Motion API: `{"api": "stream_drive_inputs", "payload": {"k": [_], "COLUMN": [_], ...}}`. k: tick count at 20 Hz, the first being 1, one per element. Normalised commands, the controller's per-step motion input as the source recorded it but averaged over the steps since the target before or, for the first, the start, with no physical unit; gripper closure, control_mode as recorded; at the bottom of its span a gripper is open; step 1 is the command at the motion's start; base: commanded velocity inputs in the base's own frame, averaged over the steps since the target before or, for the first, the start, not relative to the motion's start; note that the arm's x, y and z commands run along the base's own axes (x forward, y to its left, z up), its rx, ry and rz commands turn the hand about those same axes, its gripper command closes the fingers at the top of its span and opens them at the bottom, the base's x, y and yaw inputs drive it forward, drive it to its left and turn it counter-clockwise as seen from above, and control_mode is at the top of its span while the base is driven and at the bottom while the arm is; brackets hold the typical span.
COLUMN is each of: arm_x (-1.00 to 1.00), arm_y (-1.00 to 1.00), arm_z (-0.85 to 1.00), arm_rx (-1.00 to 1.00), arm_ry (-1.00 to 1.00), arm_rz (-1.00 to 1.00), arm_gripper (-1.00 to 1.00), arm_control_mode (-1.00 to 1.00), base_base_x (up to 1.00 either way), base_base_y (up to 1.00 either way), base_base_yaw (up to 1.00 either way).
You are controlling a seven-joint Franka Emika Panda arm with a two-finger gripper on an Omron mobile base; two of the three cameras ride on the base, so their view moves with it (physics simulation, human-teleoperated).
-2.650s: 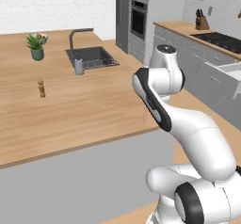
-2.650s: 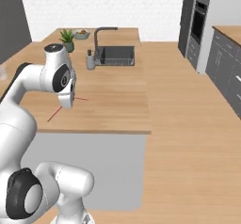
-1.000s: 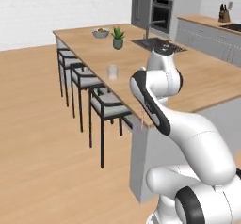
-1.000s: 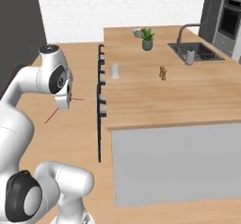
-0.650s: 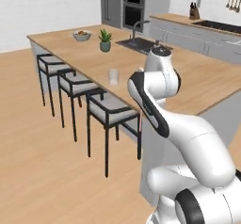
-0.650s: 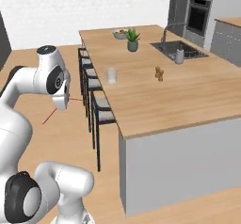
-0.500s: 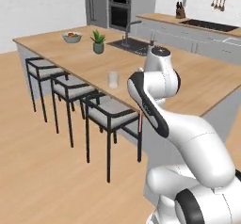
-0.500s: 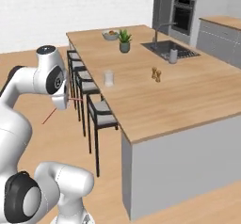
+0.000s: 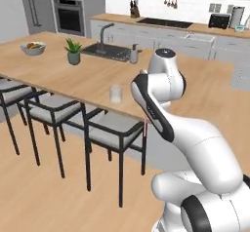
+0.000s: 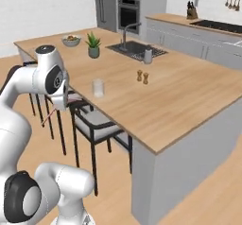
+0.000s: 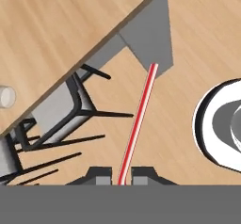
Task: Take a straw from the drawer in front and place it inside the glass cup on the dining counter.
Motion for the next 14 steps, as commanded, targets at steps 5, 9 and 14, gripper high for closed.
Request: {"api": "stream_drive_inputs", "payload": {"k": [5, 9, 14], "arm_x": [0.0, 0.0, 0.0], "arm_y": [0.0, 0.0, 0.0], "arm_z": [0.0, 0.0, 0.0], "arm_rx": [0.0, 0.0, 0.0], "arm_ry": [0.0, 0.0, 0.0], "arm_rz": [0.0, 0.0, 0.0], "arm_gripper": [1.0, 1.0, 1.0], "arm_control_mode": [1.0, 1.0, 1.0], "base_base_x": [0.08, 0.09, 0.0], "base_base_y": [0.87, 0.81, 0.88], "base_base_yaw": [-0.62, -0.64, -0.61]}}
